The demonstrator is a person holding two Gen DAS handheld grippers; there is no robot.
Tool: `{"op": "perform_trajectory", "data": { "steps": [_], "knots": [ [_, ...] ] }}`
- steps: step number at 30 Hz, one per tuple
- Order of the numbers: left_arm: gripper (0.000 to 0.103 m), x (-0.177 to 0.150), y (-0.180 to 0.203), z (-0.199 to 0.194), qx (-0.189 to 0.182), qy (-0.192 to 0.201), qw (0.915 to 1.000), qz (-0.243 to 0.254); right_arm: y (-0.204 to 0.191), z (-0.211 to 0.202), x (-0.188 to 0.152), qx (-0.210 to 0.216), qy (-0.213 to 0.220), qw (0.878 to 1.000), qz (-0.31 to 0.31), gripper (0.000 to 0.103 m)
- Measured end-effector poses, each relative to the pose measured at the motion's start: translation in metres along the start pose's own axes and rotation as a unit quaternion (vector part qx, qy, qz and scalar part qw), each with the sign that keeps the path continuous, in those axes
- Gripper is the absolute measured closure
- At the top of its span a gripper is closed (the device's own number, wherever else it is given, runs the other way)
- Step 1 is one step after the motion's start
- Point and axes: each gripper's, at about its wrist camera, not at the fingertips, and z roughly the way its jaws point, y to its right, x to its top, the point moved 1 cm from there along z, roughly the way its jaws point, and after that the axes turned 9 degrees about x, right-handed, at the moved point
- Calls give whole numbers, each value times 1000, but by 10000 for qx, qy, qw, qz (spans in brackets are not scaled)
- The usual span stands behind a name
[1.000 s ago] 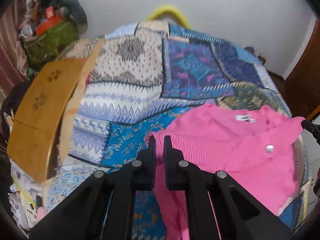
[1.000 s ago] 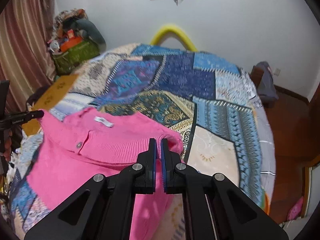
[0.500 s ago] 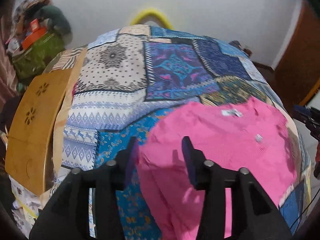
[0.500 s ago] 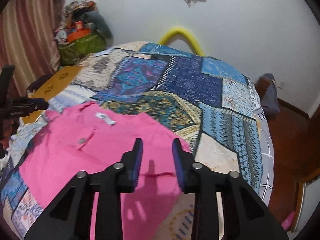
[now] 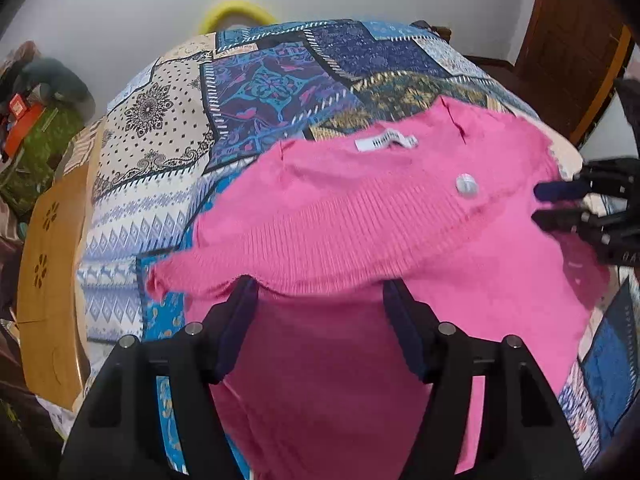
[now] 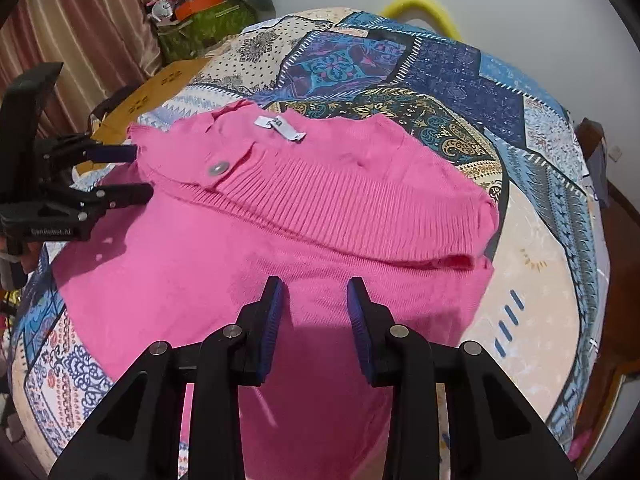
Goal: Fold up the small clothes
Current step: 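Lower the folded cardigan onto the quilt and open both grippers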
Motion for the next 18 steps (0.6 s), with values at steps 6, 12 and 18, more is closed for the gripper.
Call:
{"op": "perform_trajectory", "data": {
  "steps": [6, 12, 18],
  "knots": [
    [36, 37, -18, 25, 256, 28, 9995, -181, 25, 9, 18, -100, 1, 9996, 263, 73],
    [36, 61, -78, 26, 617, 211, 9834, -1694, 36, -14, 35, -1045, 905, 9897, 380, 73],
    [36, 36, -103, 3, 352, 140, 9805, -1929, 29, -31, 26, -919, 862, 9911, 441, 72]
  ]
}}
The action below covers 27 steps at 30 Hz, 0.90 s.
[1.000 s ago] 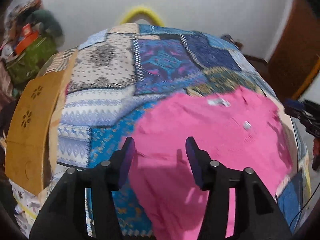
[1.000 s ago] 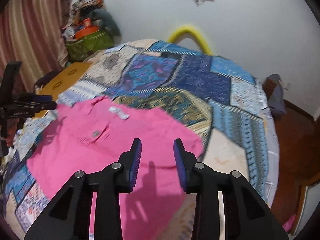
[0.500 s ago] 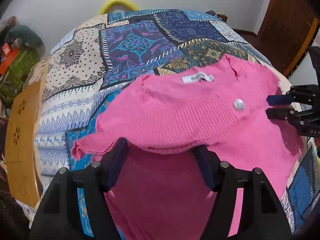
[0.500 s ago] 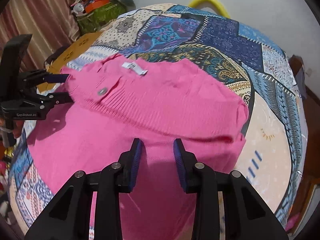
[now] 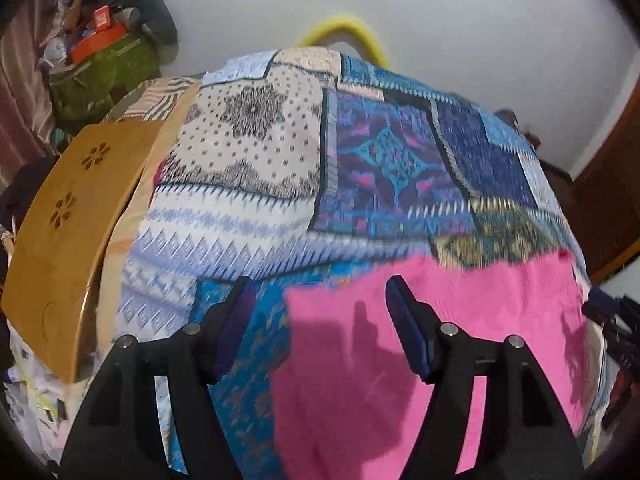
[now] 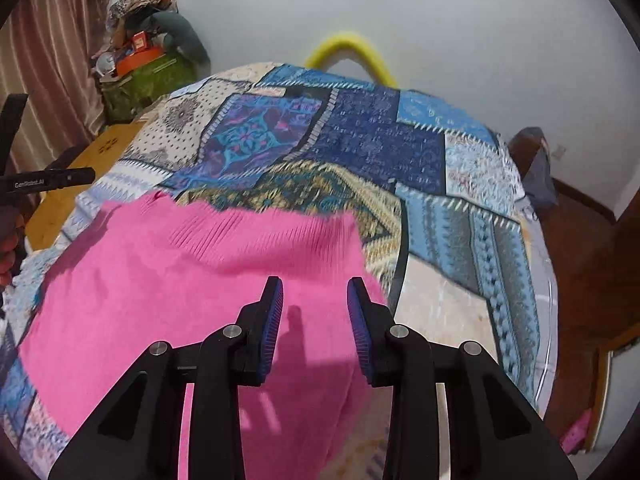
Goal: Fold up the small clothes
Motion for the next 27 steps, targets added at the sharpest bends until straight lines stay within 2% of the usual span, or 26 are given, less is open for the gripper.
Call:
{"op": "perform_trajectory", "data": {
  "steps": [3, 4, 9, 13, 16, 17, 18, 20, 21, 23, 24, 25, 27],
  "knots": [
    [36, -27, -2, -12, 27, -152, 9994, 319, -4, -8, -14, 119, -105, 9999, 14, 60],
    [36, -36, -2, -16, 13, -189, 9990, 407, -5, -10, -20, 151, -150, 9998, 25, 59],
    [36, -98, -1, -35, -363, -645, 9945, 746, -15, -24, -56, 209, -388, 9990, 101, 59],
    [36, -140, 3, -38, -553, -984, 9901, 836, -17, -30, -90, 433, -631, 9961, 446, 58],
    [36, -159, 0, -43, -625, -887, 9923, 592, -22, -30, -109, 505, -729, 9944, 575, 58],
    [46, -162, -2, -45, -704, -895, 9922, 509, -24, -30, -113, 539, -709, 9941, 626, 58],
    [66, -165, -3, -47, -886, -900, 9911, 416, -25, -31, -116, 599, -682, 9935, 683, 58],
    [89, -169, -4, -50, -1148, -940, 9886, 266, -27, -29, -122, 709, -655, 9921, 806, 58],
    [94, -171, -4, -51, -1196, -934, 9882, 229, -28, -27, -124, 757, -642, 9912, 873, 59],
    [96, -172, -5, -54, -1155, -875, 9892, 239, -29, -24, -125, 880, -601, 9890, 1029, 73],
    [97, -172, -6, -55, -1129, -864, 9896, 225, -29, -23, -125, 942, -613, 9877, 1085, 88],
    [97, -172, -9, -57, -1108, -853, 9900, 207, -30, -23, -128, 1022, -628, 9862, 1143, 93],
    [97, -176, -17, -64, -1084, -797, 9906, 232, -32, -25, -129, 1047, -607, 9865, 1103, 95]
  ]
}}
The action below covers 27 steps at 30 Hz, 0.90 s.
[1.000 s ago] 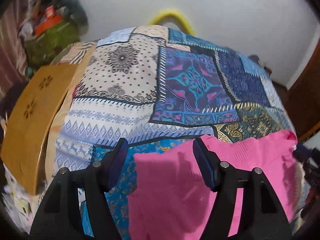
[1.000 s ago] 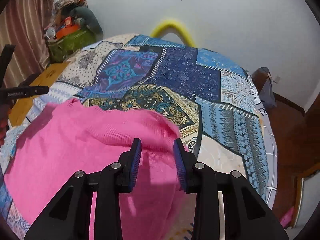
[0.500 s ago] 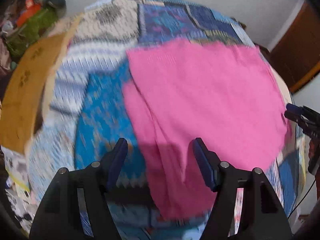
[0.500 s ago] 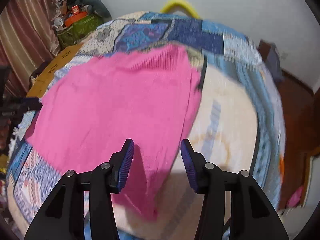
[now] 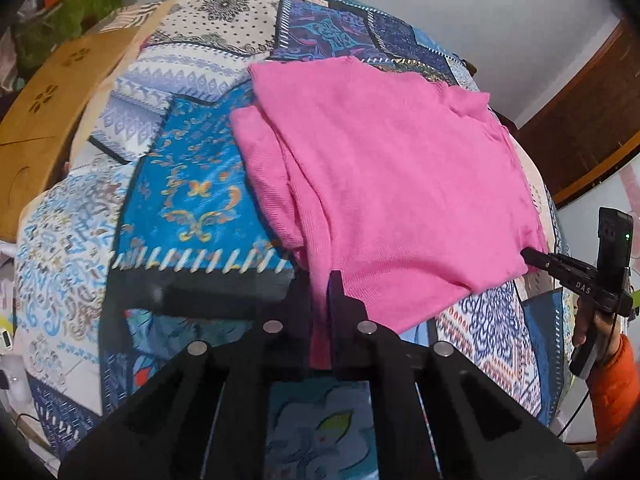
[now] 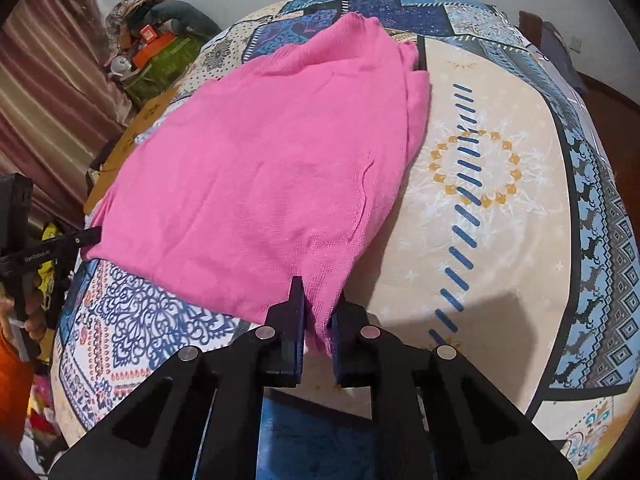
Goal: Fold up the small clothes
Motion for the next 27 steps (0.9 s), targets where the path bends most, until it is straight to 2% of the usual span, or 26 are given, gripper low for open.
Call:
{"op": "perform_trajectory", "data": {
  "steps": [3, 7, 11, 13, 14, 15, 19, 24, 27],
  "knots": [
    [97, -11, -11, -13, 160, 96, 9998, 114, -9, -6, -5, 93, -68, 9998, -165, 96],
    [97, -36, -25, -21, 125, -43, 9998, 113, -25, -10, -20, 101, -162, 9988, -448, 96],
    [94, -58, -17, -40, 251, 135, 9978, 600, -36, -10, -27, -11, -229, 9970, -734, 96],
    [80, -59, -15, -47, 465, 161, 9959, 765, -34, -10, -24, -46, -266, 9968, -759, 96],
    [66, -57, -15, -51, 557, 188, 9951, 797, -31, -11, -21, -66, -261, 9969, -743, 96],
    [58, -53, -16, -55, 666, 305, 9942, 793, -27, -13, -17, -108, -244, 9969, -742, 96],
    [57, -24, -21, -61, 895, 589, 9918, 699, -14, -21, 1, -318, -138, 9965, -767, 97],
    [55, 25, -34, -40, 803, 609, 9943, 341, 15, -29, 30, -840, -92, 9935, -763, 97],
    [55, 50, -31, -19, 569, 492, 9970, 176, 41, -35, 51, -1320, 139, 9893, -612, 97]
  ]
}}
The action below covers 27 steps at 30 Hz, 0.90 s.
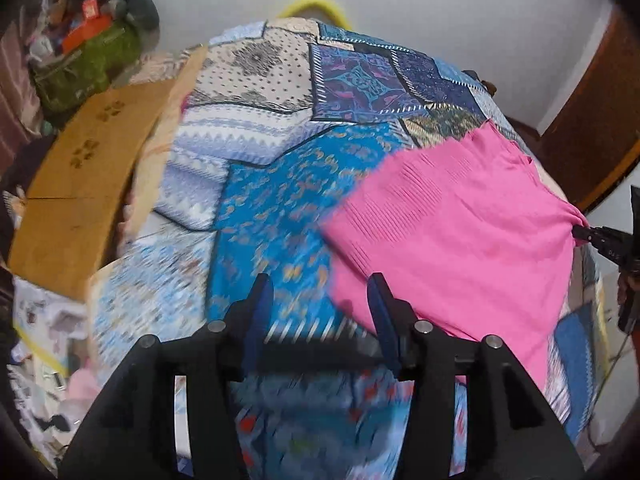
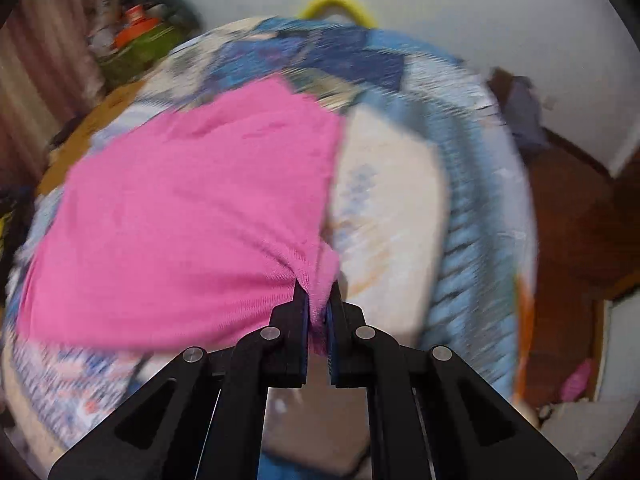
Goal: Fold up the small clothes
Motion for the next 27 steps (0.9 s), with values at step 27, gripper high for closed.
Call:
{"op": "perform_trajectory", "data": {
  "steps": [27],
  "knots": [
    [96, -3, 68, 49, -136, -336, 9975, 606, -84, 14, -68, 1519, -615, 9853, 485, 58]
  ]
}}
